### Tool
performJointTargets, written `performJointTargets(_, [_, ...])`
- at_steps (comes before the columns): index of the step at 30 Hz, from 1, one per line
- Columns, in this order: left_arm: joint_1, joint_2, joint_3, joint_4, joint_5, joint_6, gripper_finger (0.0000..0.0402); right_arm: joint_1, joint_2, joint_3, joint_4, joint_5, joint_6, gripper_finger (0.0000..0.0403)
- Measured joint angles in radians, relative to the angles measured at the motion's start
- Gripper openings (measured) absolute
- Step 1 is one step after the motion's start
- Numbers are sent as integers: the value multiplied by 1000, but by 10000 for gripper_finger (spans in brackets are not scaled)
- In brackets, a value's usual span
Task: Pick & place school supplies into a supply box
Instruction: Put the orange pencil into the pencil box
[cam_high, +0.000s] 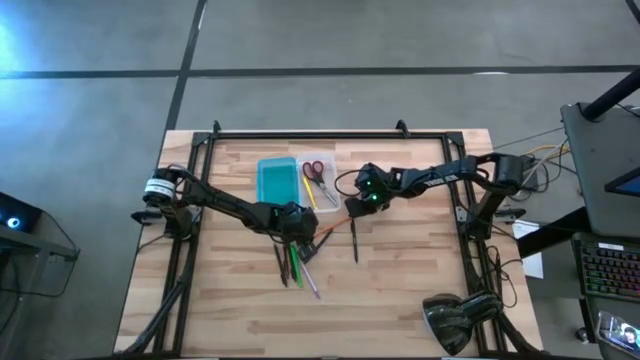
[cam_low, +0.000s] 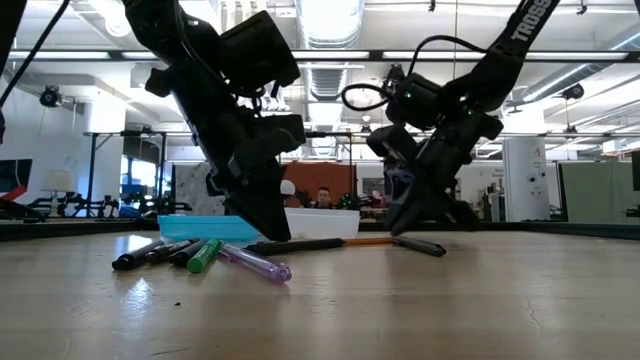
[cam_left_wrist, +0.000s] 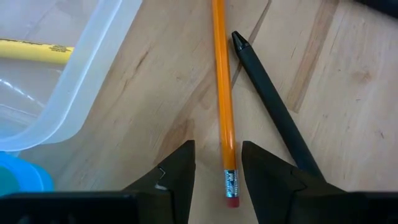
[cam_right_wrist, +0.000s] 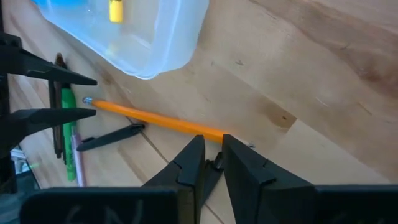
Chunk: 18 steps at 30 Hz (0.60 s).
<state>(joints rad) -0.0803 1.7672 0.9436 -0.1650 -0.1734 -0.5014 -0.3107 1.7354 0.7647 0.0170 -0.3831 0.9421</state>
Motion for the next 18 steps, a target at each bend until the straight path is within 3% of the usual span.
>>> performJointTargets(18, [0, -11, 47, -36, 0, -22, 117, 0, 29, 3, 1, -8, -35, 48])
